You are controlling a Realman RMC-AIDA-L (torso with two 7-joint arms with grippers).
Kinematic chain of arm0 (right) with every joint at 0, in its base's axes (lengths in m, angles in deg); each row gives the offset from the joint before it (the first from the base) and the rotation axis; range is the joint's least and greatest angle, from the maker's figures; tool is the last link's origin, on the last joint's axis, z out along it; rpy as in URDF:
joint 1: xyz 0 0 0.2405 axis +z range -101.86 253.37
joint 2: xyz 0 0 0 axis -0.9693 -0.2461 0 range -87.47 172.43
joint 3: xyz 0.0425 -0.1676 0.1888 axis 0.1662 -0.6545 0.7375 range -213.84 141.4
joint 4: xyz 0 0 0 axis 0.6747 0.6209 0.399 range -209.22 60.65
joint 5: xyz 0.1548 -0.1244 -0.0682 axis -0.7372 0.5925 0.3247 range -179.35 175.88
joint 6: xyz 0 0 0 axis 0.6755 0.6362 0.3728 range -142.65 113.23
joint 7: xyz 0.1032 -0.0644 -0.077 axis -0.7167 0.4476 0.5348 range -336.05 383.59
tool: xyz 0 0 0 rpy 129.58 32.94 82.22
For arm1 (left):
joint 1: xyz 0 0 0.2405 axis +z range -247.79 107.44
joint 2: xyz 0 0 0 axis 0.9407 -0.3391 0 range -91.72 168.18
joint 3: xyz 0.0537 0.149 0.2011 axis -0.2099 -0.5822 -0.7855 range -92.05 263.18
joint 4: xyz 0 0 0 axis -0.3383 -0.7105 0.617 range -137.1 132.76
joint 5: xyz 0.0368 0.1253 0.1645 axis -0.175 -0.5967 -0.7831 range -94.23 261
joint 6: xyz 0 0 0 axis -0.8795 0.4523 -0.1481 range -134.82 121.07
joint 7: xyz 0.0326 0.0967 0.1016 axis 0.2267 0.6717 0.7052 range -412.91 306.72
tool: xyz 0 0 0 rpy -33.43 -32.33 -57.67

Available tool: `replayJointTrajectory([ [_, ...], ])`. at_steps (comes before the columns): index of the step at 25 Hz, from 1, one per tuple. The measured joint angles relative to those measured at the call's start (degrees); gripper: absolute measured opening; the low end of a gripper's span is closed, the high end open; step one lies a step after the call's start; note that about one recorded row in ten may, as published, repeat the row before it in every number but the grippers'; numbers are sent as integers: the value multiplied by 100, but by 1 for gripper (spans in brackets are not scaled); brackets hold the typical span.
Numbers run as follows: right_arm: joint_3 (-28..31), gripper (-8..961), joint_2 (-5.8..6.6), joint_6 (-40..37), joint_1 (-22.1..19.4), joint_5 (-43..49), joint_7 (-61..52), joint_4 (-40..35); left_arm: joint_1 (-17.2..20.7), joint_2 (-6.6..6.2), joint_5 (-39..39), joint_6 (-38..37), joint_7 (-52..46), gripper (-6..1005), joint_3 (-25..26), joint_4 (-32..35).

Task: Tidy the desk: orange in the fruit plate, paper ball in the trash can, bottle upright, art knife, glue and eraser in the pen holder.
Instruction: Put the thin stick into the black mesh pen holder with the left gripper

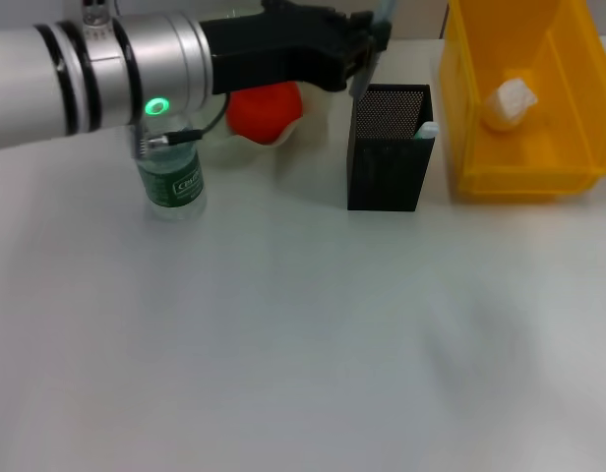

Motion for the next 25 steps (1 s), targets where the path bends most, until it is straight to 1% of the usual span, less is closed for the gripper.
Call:
replayJointTrajectory([
  [2, 1, 464, 0, -1, 0, 1, -1, 3, -168, 8, 551, 233, 488, 140, -87, -521],
  [3, 1, 464, 0, -1, 3, 2, -1, 6, -168, 8, 551, 233, 488, 139, -87, -521],
  [4, -1, 464, 0, -1, 12, 3, -2, 11, -373, 15, 1147, 383, 984, 139, -164, -1048],
  [5, -4, 464, 0, -1, 22, 4, -2, 16, -462, 17, 1400, 433, 1208, 139, -199, -1257],
  [8, -23, 465, -1, -1, 41, 6, -2, 26, -542, 21, 1631, 480, 1424, 138, -254, -1451],
  [9, -36, 466, -4, -1, 44, 6, -2, 26, -656, 23, 1982, 573, 1764, 138, -347, -1722],
  [10, -41, 466, -6, 0, 49, 6, -2, 26, -858, 27, 2632, 771, 2344, 144, -528, -2175],
  [12, -50, 466, -10, 0, 57, 6, -2, 30, -999, 27, 3124, 872, 2752, 155, -640, -2501],
  [14, -56, 467, -11, 0, 63, 6, -2, 39, -999, 27, 3124, 872, 2752, 165, -640, -2501],
  [15, -58, 467, -11, 0, 66, 6, -2, 41, -1122, 27, 3610, 917, 3123, 171, -751, -2797],
  [16, -60, 468, -11, -1, 68, 6, -2, 42, -1169, 27, 3832, 931, 3308, 177, -817, -2920],
  [20, -68, 469, -11, -29, 70, 6, -2, 42, -1249, 28, 4116, 1043, 3586, 198, -958, -3121],
  [22, -69, 469, -11, -38, 71, 6, -2, 42, -1261, 27, 4141, 1197, 3593, 209, -1031, -3138],
  [24, -70, 470, -10, -46, 78, 6, -2, 46, -1261, 27, 4141, 1197, 3593, 221, -1031, -3138],
  [25, -70, 470, -10, -52, 83, 6, -2, 50, -1262, 27, 4174, 1404, 3592, 226, -1132, -3141],
])
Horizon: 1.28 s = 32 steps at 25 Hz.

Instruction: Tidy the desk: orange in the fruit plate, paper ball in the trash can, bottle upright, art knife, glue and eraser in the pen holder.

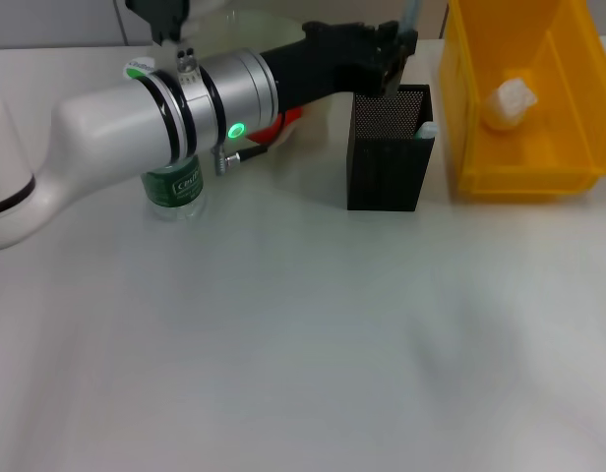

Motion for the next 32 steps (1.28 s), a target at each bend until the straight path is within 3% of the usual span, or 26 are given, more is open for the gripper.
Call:
replayJointTrajectory([
  [6, 0, 472, 2, -16, 38, 0, 0, 52, -35, 0, 19, 126, 6, 259, -170, -4],
  [13, 1, 474, 8, -59, 50, -1, 54, 97, 142, -21, 19, -120, 61, 416, -69, 137],
  [16, 32, 475, 0, -194, 41, -45, 275, 112, 356, -76, -25, -798, 149, 525, 159, 229],
  [17, 44, 475, -9, -277, 32, -96, 420, 150, 545, -128, -109, -1512, 273, 568, 423, 229],
  [19, 48, 476, -21, -448, 19, -214, 712, 305, 605, -145, -164, -1749, 301, 656, 529, 228],
  [20, 47, 476, -21, -538, 18, -271, 857, 429, 841, -218, -544, -2767, 339, 699, 1035, 203],
  [21, 51, 476, -18, -660, 25, -322, 1057, 612, 900, -247, -694, -3041, 331, 723, 1192, 180],
  [22, 48, 477, -13, -770, 42, -346, 1246, 796, 900, -247, -694, -3041, 331, 748, 1192, 180],
  [23, 42, 477, -7, -840, 60, -350, 1405, 947, 1018, -306, -972, -3561, 308, 772, 1516, 111],
  [26, 4, 542, 1, -935, 91, -239, 1831, 1300, 1018, -306, -972, -3561, 308, 846, 1516, 111],
  [27, 1, 564, 1, -936, 95, -195, 1913, 1365, 1237, -434, -1663, -4593, 314, 870, 2115, -70],
  [28, 0, 586, 1, -937, 97, -154, 1985, 1433, 1356, -512, -2109, -5140, 351, 869, 2421, -159],
  [30, -1, 630, 5, -944, 101, -97, 2094, 1550, 1356, -512, -2109, -5140, 351, 867, 2421, -159],
  [32, 0, 673, 5, -949, 100, -45, 2202, 1621, 1519, -623, -3018, -5811, 407, 866, 3118, -433],
])
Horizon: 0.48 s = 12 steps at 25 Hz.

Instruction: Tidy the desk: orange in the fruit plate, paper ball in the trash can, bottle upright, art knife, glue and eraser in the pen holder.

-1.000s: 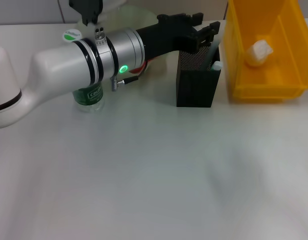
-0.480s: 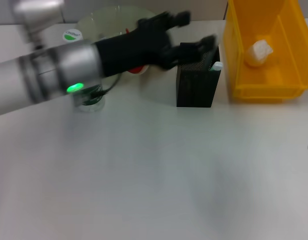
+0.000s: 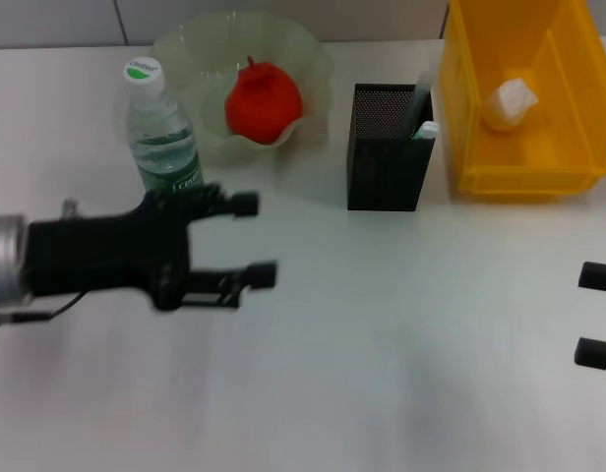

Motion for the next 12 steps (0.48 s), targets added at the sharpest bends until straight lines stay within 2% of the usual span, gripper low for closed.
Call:
replayJointTrajectory([
  [4, 6, 762, -7, 45, 22, 119, 230, 230, 34, -25, -417, -340, 51, 866, 289, -74],
  [5, 11, 762, -4, 53, 36, 148, 273, 277, 34, -25, -417, -340, 51, 866, 289, -74],
  [7, 20, 762, -1, 71, 70, 222, 345, 342, 51, -57, -860, -748, 56, 866, 597, -82],
  [10, 7, 762, -14, 143, 109, 264, 383, 400, 58, -62, -975, -826, 57, 866, 664, -87],
  [12, -6, 762, -26, 217, 149, 267, 393, 478, 66, -112, -1188, -907, 53, 866, 731, -89],
])
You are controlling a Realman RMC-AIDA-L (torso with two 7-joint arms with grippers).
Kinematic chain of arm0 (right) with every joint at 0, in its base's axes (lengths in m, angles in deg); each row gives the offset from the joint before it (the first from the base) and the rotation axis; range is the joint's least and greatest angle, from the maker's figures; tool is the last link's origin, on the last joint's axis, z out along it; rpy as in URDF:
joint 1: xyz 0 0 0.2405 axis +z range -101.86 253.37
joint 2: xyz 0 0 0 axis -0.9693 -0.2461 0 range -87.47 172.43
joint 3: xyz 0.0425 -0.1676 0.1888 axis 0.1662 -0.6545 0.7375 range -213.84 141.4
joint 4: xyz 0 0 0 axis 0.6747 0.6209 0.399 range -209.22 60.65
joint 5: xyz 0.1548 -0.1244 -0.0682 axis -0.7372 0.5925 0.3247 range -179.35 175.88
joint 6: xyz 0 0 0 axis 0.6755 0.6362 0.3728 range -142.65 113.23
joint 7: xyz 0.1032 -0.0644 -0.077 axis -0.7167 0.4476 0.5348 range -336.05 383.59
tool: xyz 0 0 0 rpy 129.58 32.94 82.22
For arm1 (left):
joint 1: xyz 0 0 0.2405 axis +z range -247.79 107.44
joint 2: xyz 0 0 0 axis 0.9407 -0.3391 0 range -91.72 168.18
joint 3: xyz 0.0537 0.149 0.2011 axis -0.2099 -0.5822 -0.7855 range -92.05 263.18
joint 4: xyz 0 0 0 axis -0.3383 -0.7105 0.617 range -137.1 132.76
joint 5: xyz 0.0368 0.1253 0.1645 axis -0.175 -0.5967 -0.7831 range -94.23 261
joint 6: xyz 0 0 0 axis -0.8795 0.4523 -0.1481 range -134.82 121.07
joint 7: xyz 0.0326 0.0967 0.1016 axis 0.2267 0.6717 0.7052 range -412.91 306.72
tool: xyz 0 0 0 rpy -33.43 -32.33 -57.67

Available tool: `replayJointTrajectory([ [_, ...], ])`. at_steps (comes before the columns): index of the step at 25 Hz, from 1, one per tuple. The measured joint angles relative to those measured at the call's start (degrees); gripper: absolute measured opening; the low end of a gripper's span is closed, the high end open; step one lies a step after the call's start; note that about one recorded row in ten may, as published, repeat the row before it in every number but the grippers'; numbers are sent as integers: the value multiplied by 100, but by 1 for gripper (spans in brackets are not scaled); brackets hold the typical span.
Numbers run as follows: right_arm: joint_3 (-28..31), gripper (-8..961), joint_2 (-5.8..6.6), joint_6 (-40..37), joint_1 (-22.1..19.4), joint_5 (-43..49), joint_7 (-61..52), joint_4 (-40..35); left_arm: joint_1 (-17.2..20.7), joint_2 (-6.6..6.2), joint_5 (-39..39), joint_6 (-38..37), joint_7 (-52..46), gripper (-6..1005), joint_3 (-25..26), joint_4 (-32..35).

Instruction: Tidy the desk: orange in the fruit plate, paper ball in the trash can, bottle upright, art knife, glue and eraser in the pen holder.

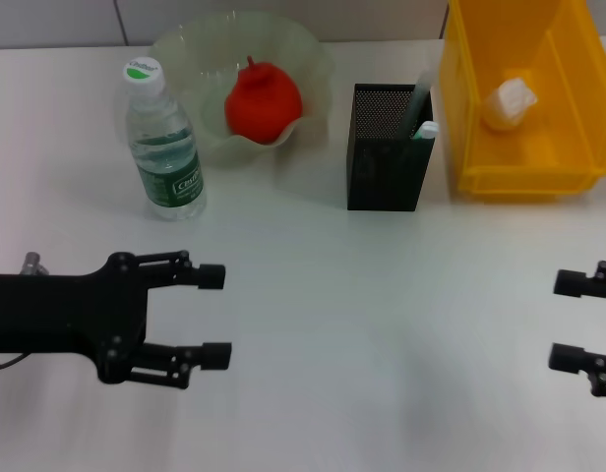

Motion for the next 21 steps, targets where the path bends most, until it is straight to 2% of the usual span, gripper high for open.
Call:
replayJointTrajectory([
  [4, -83, 762, -6, 296, 205, 23, 9, 293, 62, -84, -168, -31, -10, 866, 76, -3],
  [11, -680, 761, -17, 854, 616, 47, 11, 637, 284, -203, -315, -173, 67, 866, 373, -2],
  [21, -763, 761, -23, 1033, 787, 55, 15, 736, 373, -242, -479, -199, 74, 866, 381, 11],
])
